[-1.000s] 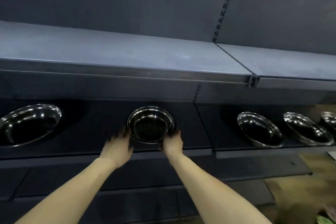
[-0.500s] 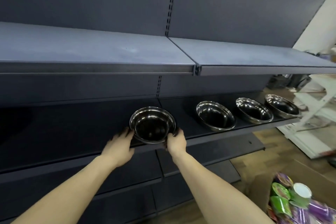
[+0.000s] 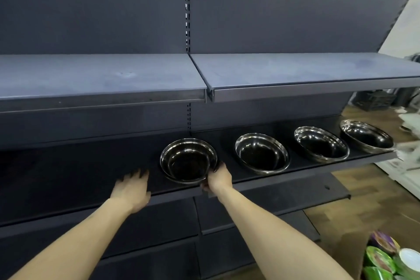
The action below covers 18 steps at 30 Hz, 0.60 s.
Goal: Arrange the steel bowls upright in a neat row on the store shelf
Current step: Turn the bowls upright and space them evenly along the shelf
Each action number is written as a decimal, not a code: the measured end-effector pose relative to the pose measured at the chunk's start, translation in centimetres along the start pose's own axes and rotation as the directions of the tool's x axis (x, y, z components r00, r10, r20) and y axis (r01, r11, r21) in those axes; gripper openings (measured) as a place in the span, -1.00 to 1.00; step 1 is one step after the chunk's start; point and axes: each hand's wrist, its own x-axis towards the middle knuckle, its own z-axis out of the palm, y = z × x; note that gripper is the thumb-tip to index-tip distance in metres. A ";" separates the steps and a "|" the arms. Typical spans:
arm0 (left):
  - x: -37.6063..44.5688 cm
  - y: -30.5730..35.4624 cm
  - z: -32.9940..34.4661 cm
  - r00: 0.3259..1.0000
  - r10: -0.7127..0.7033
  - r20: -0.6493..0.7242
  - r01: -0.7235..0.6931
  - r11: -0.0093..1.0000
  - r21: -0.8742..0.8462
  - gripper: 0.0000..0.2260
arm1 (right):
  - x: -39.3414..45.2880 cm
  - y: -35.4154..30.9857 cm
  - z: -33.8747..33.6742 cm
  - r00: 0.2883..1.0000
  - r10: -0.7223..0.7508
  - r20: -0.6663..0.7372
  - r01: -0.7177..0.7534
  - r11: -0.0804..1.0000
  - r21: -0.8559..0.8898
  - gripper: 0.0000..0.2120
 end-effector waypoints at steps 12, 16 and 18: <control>-0.1 -0.5 -0.6 0.998 -0.052 0.038 0.051 0.998 0.030 -0.42 | 0.1 -0.7 1.2 0.995 -0.092 0.028 0.096 0.958 -0.270 -0.54; -0.2 -1.6 -0.6 0.999 -0.028 0.014 0.028 0.998 0.054 -0.42 | -0.8 -1.0 1.6 0.986 -0.135 -0.097 0.084 0.906 -0.415 -0.31; -0.2 -2.3 -0.4 1.000 -0.016 0.020 0.015 0.999 0.045 -0.41 | -1.6 -1.4 2.3 0.964 -0.198 -0.176 0.099 0.884 -0.457 -0.27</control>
